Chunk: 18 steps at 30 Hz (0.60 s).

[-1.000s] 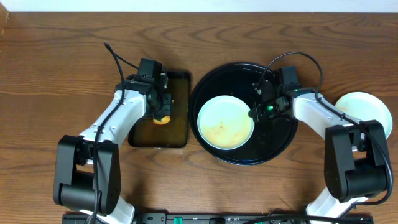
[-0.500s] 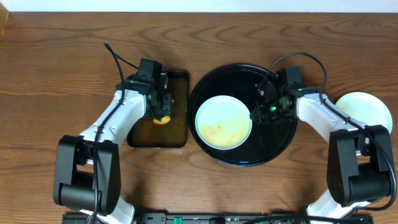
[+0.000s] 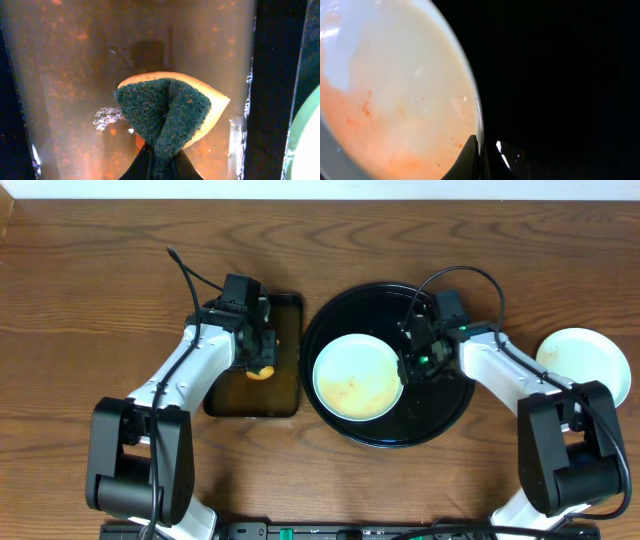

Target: Clean dirty plates on tray and stack at the side

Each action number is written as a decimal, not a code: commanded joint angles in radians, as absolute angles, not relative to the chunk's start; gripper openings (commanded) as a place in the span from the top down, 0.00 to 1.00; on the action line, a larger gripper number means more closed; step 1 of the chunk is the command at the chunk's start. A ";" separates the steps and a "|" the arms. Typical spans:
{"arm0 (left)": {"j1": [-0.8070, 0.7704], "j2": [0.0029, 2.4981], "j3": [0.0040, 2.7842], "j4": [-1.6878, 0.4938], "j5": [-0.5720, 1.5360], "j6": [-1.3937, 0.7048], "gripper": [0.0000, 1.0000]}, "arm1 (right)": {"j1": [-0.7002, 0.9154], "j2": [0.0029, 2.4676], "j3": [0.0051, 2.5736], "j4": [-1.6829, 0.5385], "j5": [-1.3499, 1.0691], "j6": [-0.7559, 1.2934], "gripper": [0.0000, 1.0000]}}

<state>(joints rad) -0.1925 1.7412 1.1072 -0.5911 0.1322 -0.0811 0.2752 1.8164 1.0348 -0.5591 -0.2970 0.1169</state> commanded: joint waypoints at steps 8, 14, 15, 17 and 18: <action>-0.191 1.747 1.102 -0.590 0.139 -0.080 0.92 | 0.357 1.833 1.032 -0.516 -0.113 0.122 0.99; -0.191 1.747 1.102 -0.590 0.139 -0.080 0.92 | 0.361 1.831 1.033 -0.555 0.104 0.265 0.99; -0.191 1.747 1.102 -0.590 0.139 -0.080 0.92 | 0.361 1.821 1.036 -0.553 0.104 0.265 0.99; -0.191 1.747 1.102 -0.589 0.139 -0.080 0.92 | 0.361 1.793 1.042 -0.554 0.105 0.265 0.99; -0.191 1.747 1.102 -0.589 0.139 -0.080 0.92 | 0.361 1.771 1.044 -0.553 0.109 0.265 0.99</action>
<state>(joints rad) -0.1925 1.7412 1.1072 -0.5907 0.1326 -0.0811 0.3725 1.8107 1.0485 -0.5404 -0.0437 0.2214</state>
